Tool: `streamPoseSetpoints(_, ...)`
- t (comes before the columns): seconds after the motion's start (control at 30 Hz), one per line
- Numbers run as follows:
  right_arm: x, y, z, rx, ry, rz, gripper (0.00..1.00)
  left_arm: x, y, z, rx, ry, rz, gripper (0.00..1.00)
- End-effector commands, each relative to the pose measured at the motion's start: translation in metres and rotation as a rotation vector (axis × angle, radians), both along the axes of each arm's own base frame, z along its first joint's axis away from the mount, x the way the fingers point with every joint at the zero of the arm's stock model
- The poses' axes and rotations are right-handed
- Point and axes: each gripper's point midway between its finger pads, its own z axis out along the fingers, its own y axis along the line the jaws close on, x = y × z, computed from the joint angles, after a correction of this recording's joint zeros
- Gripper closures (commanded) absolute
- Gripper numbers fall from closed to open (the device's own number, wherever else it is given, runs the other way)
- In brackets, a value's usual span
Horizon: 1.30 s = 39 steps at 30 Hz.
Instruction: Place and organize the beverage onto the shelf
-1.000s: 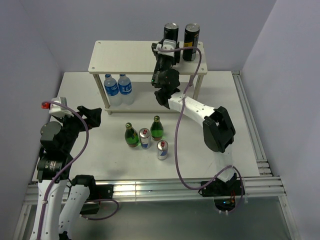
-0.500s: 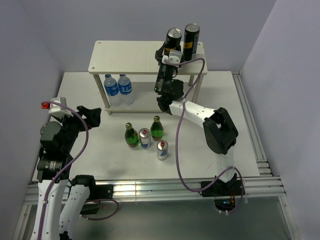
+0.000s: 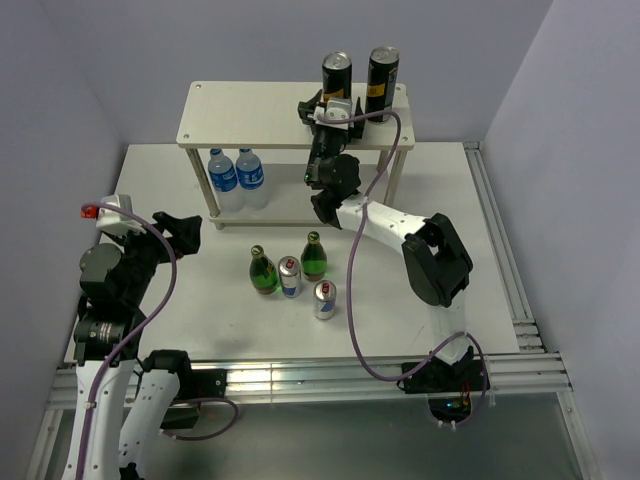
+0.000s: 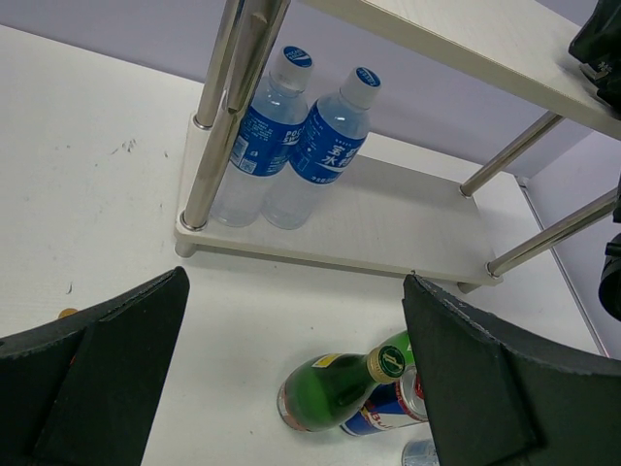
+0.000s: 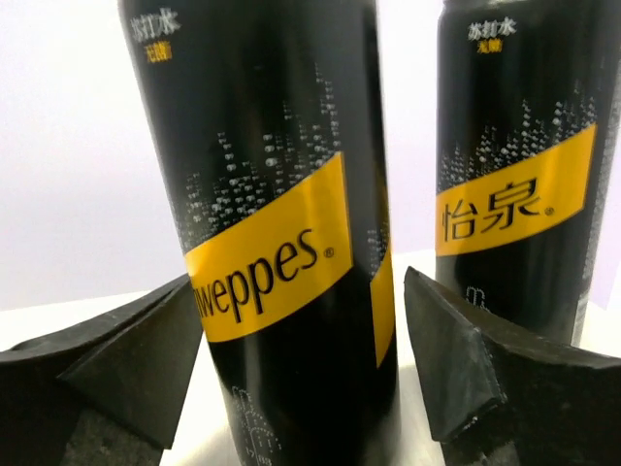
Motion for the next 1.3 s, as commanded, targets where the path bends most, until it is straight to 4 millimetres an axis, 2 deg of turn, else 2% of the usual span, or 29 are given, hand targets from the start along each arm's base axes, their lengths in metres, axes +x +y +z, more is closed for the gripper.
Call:
streamPoseSetpoints(0.0, 0.007, 0.0, -0.02, 0.0, 0.072, -0.031, 0.12, -0.001, -0.001, 0.007, 0.009, -0.035, -0.011, 0.01)
streamPoseSetpoints(0.33, 0.005, 0.001, -0.025, 0.009, 0.081, -0.032, 0.09, -0.001, -0.001, 0.007, 0.011, -0.036, -0.011, 0.01)
streamPoseSetpoints(0.6, -0.008, 0.001, -0.031, 0.006, 0.088, -0.041, 0.08, -0.001, 0.0, 0.007, 0.009, -0.036, -0.008, 0.01)
streamPoseSetpoints(0.63, -0.012, -0.002, -0.026, 0.013, 0.079, -0.039, 0.08, -0.001, 0.0, 0.008, 0.007, -0.039, -0.009, 0.01)
streamPoseSetpoints(0.67, -0.017, 0.001, -0.032, 0.007, 0.082, -0.028, 0.08, -0.001, 0.001, 0.008, 0.009, -0.038, -0.007, 0.01)
streamPoseSetpoints(1.0, -0.051, 0.007, -0.038, 0.008, 0.093, -0.003, 0.08, -0.002, 0.003, 0.009, 0.008, -0.043, 0.004, 0.01)
streamPoseSetpoints(1.27, -0.092, 0.002, -0.017, 0.03, 0.049, -0.01, 0.08, -0.001, 0.006, 0.009, 0.008, -0.046, 0.017, 0.01)
